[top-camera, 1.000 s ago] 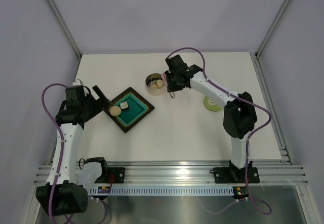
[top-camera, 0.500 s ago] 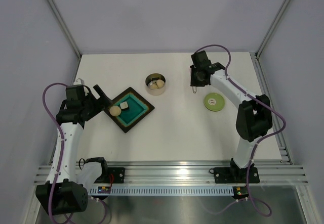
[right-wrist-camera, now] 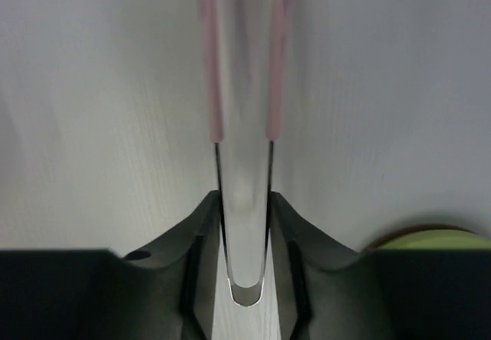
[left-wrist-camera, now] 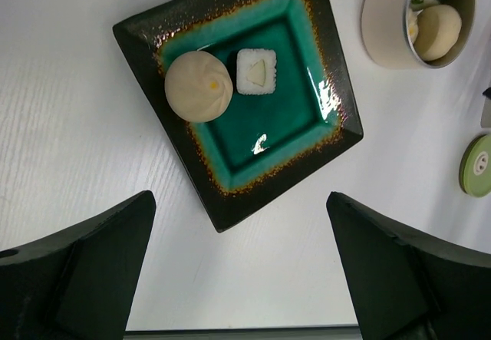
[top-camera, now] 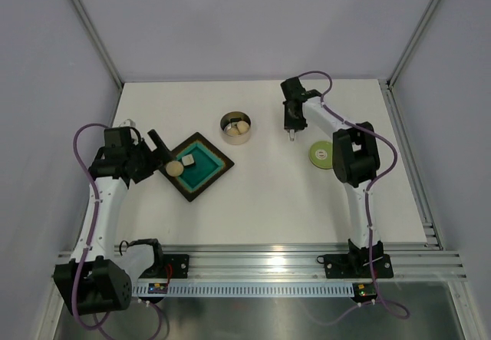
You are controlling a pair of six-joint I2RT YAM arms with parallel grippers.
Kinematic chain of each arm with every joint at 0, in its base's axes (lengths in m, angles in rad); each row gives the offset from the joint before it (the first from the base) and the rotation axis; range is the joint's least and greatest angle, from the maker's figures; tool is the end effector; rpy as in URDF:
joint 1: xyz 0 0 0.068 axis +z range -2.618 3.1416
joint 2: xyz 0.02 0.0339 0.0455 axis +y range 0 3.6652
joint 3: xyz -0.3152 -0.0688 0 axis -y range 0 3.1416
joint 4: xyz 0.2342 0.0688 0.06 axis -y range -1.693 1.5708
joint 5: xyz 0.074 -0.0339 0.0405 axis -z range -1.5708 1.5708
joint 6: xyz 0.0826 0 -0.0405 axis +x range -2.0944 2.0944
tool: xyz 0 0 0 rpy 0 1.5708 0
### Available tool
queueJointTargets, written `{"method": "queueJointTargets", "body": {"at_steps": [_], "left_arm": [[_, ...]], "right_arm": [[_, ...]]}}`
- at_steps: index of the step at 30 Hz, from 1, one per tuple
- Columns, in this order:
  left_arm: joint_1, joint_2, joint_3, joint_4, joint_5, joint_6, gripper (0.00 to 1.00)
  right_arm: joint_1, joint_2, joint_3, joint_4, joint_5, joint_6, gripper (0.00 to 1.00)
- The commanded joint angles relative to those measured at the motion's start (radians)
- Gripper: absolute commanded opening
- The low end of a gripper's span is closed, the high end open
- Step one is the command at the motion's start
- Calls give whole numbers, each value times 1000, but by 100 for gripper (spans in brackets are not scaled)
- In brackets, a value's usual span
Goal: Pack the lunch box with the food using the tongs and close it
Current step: Place the clamp at the center of the board.
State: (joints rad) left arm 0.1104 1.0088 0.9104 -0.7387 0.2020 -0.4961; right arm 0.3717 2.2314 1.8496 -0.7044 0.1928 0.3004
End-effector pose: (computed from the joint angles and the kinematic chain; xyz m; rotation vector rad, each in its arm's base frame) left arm 0.1954 0.0050 0.3019 -0.6344 2.3439 -0.4200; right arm 0.4952 0.1761 0.1936 -0.0308 2.6230 -0.0257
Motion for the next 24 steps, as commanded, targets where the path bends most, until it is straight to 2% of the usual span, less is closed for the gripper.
{"method": "queueJointTargets", "body": {"at_steps": [1,2,3,5,8,14,18,20,21,24], "left_arm": [[2,34,38,24,74,22,99],[0,33,39,30,80,18,99],[2,33,39,39,86,13,99],[0,33,48,44,94,13,99],[-2,37,54,36,88,14,99],[-3,45,73,38,89,13,99],[-6,48,82,56,102,7,99],[-8,51,68,70,141,-5,99],[-9,51,64,84,152,-15,99],[-15,51,61,84,159,-13,99]], "right_arm": [[3,33,114,-26,11,-35,40],[1,37,128,-32,13,-38,51],[3,27,128,-35,25,-40,70],[3,-2,117,-21,43,-40,80],[-7,-97,65,9,68,-32,83],[-86,-383,-225,118,83,45,84],[-204,-583,-527,177,59,150,84],[-305,-634,-668,241,-5,184,83],[-332,-665,-702,259,-68,204,83],[-405,-670,-776,264,-87,224,77]]}}
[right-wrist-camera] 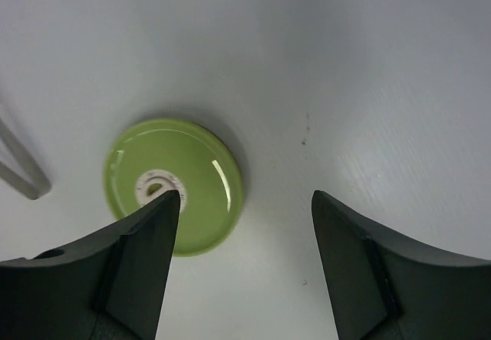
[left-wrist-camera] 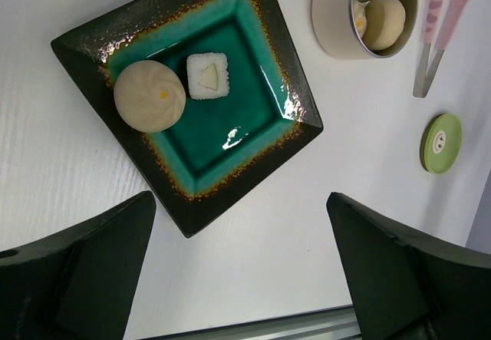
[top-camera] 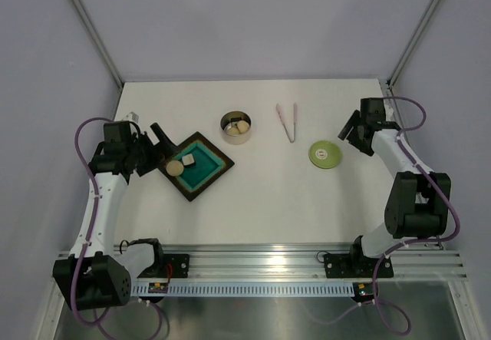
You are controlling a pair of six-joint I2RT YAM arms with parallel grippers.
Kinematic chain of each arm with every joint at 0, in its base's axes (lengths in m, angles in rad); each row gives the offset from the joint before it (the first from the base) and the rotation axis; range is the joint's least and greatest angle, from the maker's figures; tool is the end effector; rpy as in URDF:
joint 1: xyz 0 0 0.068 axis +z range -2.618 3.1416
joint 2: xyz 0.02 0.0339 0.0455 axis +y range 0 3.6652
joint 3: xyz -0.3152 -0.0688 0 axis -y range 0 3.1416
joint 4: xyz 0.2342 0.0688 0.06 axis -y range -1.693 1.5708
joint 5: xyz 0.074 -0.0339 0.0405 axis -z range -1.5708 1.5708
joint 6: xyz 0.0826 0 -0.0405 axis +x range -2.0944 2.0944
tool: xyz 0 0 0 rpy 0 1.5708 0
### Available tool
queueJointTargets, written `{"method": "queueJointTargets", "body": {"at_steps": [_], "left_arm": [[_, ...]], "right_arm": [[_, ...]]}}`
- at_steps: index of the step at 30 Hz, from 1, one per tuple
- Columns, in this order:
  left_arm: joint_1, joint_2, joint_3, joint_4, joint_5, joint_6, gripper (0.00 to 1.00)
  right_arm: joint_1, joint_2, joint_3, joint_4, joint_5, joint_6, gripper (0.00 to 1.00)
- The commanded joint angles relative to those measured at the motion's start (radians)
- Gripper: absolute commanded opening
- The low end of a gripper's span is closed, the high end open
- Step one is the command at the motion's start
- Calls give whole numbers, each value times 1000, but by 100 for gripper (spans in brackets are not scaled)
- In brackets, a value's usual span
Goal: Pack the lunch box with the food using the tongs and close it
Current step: Place the clamp at the center of the board, then pick up the box lid from the center of the board.
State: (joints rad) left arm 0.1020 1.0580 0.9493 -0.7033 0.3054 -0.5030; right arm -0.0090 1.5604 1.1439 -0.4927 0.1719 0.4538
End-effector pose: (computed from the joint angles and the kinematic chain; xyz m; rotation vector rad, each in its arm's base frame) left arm 0.2112 -0.0033 0.3115 -0.5745 2.3354 -0.5527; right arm 0.3505 -0.0173 0.2662 0.6351 2.3781 -0.0204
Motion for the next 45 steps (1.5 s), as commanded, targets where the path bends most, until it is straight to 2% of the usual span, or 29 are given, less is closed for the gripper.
{"method": "queueJointTargets", "body": {"at_steps": [1,4,10,18,22,23,24,26,27,28,34,45], "left_arm": [[-7,-1,22,47,46,-3,99],[-7,-6,14,47,43,-3,99],[-8,-29,-3,62,35,-23,99],[-10,-13,-9,80,63,-40,99],[-62,37,29,102,35,-54,99],[-79,51,45,105,18,-57,99],[-93,68,63,105,-15,-58,99],[-145,124,123,107,-34,-69,99],[-156,144,141,108,-51,-74,99],[-168,175,157,114,-57,-81,99],[-168,318,278,174,-43,-123,99],[-214,721,614,200,50,-175,99]], "right_arm": [[-32,-2,-87,55,-66,75,76],[-66,7,-144,112,-106,91,64],[-92,55,-210,232,-213,134,52],[-92,133,-230,301,-278,152,48],[-92,170,-222,322,-302,154,45],[-92,173,-222,324,-305,158,41],[-92,170,-223,325,-304,158,28],[-92,153,-236,330,-289,164,15],[-92,145,-240,329,-282,163,5],[-92,138,-245,322,-278,161,1],[-92,63,-265,286,-270,131,0],[-91,-164,-329,189,-331,97,0]]}}
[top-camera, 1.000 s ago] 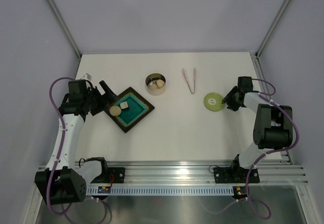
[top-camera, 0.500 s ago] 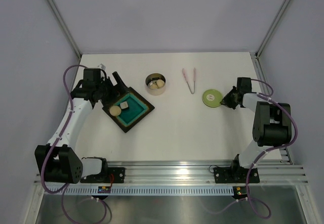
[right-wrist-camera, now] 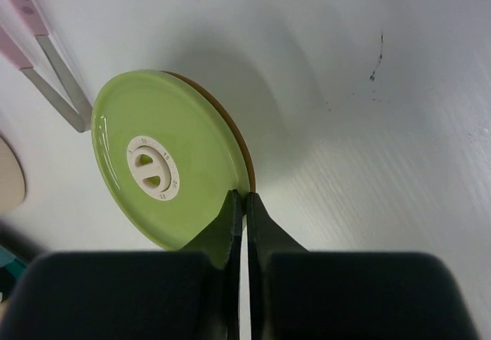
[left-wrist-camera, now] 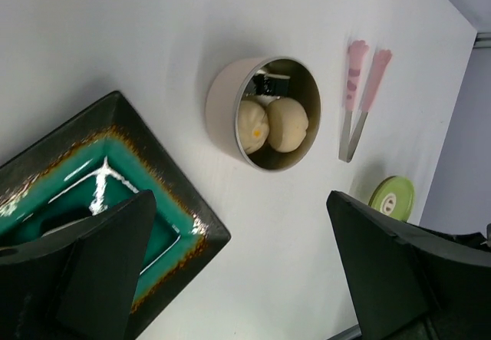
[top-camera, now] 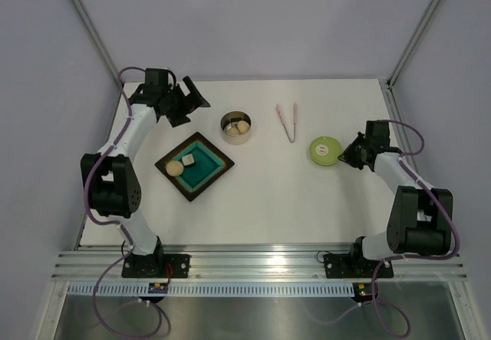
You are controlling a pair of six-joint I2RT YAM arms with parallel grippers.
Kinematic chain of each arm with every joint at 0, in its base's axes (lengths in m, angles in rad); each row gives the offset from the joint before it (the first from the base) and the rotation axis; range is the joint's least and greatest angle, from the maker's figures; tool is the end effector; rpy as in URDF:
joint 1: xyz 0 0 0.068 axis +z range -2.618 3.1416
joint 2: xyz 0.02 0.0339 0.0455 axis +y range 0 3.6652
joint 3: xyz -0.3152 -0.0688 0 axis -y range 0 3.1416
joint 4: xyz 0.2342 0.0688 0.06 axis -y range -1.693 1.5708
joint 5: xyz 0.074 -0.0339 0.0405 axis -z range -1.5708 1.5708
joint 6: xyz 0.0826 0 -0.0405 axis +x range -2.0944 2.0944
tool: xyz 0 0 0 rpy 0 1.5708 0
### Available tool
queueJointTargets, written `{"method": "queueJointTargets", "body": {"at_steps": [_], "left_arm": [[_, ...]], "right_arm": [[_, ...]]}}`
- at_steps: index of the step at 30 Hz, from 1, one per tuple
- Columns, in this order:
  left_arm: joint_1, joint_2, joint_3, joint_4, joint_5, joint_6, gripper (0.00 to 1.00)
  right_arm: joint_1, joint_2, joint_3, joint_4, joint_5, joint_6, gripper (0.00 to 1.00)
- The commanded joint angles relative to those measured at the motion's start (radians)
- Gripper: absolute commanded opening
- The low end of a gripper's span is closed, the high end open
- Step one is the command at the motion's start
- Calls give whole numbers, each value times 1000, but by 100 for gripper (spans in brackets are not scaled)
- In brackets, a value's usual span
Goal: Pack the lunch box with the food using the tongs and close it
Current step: Pick up the box lid from the center of the board.
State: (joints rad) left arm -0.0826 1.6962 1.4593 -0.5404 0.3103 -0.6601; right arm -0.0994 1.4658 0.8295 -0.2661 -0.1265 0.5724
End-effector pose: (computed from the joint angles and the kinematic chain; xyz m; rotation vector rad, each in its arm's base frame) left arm 0.4065 -0.0590 0.3225 -0.5358 2.3591 -0.7188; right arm 0.3071 -0.0202 0.2137 0.7713 2.3758 0.3569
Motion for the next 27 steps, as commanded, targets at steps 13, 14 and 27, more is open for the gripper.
{"method": "queueJointTargets", "body": {"at_steps": [13,14,27], "left_arm": [[-80,489,581,-134,50,16,99],[-82,509,605,-138,49,14,99],[-134,743,789,-70,162,-44,99]], "right_arm": [[0,-232,-70,-108,-70,-42,0],[0,-239,-76,-107,-71,-39,0],[0,-295,-35,-180,-90,-46,0]]}}
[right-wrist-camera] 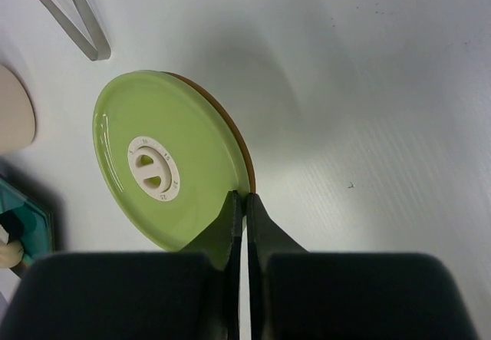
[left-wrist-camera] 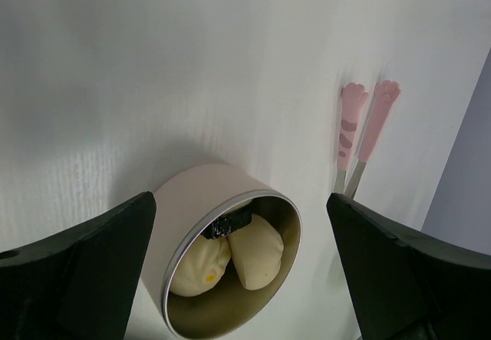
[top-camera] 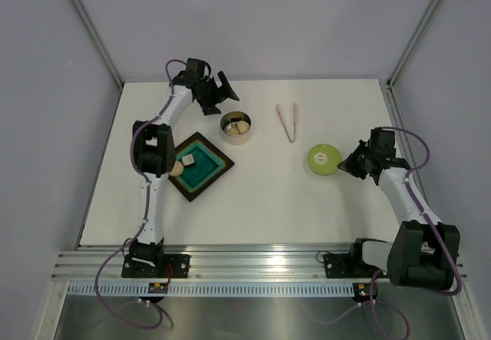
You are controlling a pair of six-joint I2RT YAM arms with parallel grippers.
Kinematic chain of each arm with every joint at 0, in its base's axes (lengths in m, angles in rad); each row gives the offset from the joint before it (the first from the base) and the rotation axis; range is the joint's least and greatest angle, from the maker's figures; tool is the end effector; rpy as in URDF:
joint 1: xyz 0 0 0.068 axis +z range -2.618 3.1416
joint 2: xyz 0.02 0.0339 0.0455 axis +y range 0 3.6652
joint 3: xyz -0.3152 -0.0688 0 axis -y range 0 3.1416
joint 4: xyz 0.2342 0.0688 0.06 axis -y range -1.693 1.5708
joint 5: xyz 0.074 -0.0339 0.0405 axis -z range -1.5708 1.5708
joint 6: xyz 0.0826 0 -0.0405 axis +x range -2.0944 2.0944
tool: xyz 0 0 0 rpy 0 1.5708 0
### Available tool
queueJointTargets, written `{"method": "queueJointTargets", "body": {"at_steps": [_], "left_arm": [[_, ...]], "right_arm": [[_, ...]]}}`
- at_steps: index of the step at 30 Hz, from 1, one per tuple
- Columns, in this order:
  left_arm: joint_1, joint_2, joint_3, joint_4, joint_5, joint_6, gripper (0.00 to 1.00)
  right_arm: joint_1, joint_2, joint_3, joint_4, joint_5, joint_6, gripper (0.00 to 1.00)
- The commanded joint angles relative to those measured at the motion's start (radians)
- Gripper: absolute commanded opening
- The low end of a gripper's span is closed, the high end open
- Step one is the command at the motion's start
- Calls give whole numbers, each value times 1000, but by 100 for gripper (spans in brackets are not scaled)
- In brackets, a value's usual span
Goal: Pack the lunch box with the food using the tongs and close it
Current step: Pick up the box lid from the center of the board, then move the packing box to the center of the board.
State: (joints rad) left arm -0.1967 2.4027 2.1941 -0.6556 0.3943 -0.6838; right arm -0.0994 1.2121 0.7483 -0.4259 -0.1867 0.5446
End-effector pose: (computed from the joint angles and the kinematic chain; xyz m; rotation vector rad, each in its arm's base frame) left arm 0.5745 -0.1468 0.2217 -0.4298 2.5033 -0.8558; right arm 0.2437 -0.0089 0.2370 0.7082 2.3834 0.4213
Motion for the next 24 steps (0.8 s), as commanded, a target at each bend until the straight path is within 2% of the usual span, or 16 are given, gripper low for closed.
{"method": "queueJointTargets", "body": {"at_steps": [1,8,21,24], "left_arm": [[-23,47,59,48,84,-20,99],[-52,30,30,33,107,21,99],[-133,-174,-321,175,146,10,99],[-162,-230,-402,203,155,3,99]], "right_arm": [[0,-49,48,-25,-28,-18,0],[0,-63,51,-33,-34,-34,0],[4,-28,94,32,-85,0,0],[67,10,118,47,-89,8,0]]}}
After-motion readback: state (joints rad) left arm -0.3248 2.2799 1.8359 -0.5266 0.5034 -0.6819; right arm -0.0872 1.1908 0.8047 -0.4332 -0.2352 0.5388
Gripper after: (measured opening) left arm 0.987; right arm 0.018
